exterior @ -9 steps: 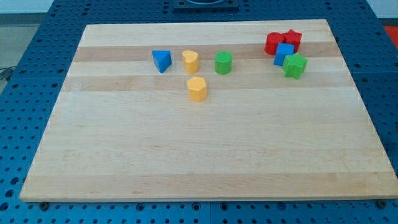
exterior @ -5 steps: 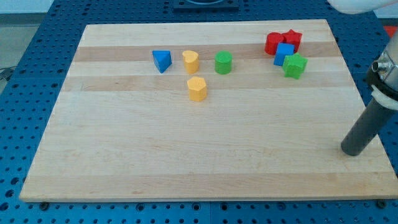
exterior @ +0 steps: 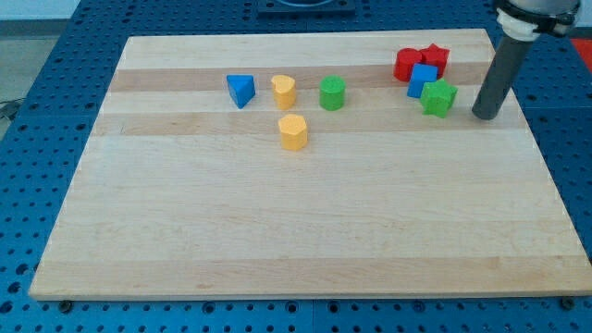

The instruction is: Push the green star towards bottom

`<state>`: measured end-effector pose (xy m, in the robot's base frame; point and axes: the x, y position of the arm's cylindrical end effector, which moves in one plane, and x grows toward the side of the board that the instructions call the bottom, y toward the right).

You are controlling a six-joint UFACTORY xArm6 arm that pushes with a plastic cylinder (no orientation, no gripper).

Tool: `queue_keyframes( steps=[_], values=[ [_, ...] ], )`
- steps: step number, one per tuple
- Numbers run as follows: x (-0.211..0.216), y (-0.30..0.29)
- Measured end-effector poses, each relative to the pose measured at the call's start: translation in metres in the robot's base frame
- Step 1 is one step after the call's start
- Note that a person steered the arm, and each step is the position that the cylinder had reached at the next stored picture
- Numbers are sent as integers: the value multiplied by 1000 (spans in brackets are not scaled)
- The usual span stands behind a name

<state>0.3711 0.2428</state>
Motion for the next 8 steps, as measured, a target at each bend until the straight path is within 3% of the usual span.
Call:
queue_keyframes(
  steps=[3,8],
  values=[
    [-21,-13],
    [-21,-104]
  ],
)
